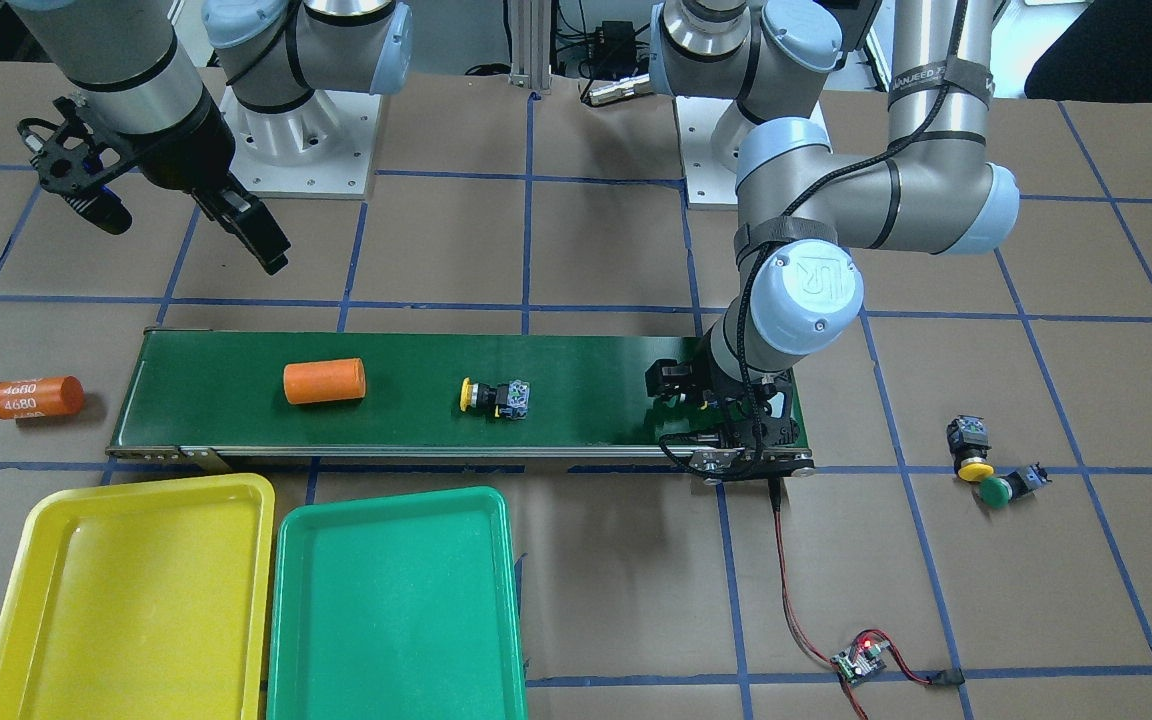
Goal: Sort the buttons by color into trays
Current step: 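Place the green-capped button on the belt and open the left gripper, then withdraw the left gripper while the right gripper reaches for the orange cylinder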
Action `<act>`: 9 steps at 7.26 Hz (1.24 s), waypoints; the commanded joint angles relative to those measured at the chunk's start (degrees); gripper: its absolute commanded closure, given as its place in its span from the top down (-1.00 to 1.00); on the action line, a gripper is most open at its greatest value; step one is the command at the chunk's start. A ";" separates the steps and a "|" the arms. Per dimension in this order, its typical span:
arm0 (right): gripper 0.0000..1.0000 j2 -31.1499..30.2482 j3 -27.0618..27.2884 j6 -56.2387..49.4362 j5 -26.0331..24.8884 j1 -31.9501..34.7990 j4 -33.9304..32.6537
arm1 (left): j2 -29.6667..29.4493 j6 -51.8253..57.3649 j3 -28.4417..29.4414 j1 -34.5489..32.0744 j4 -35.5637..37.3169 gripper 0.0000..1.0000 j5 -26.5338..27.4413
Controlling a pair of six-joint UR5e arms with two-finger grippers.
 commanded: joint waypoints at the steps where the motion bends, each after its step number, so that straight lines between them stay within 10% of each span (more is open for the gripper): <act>1: 1.00 0.09 1.22 0.59 -0.54 0.00 -0.44 | 1.40 -0.34 1.15 0.23 0.20 1.00 0.46; 5: 1.00 1.93 1.40 7.87 0.42 0.87 -2.11 | 4.05 1.24 10.72 6.95 -9.09 1.00 -1.03; 9: 1.00 4.30 5.07 17.53 0.34 3.86 -8.49 | -0.15 26.84 10.31 25.85 -3.26 1.00 -0.17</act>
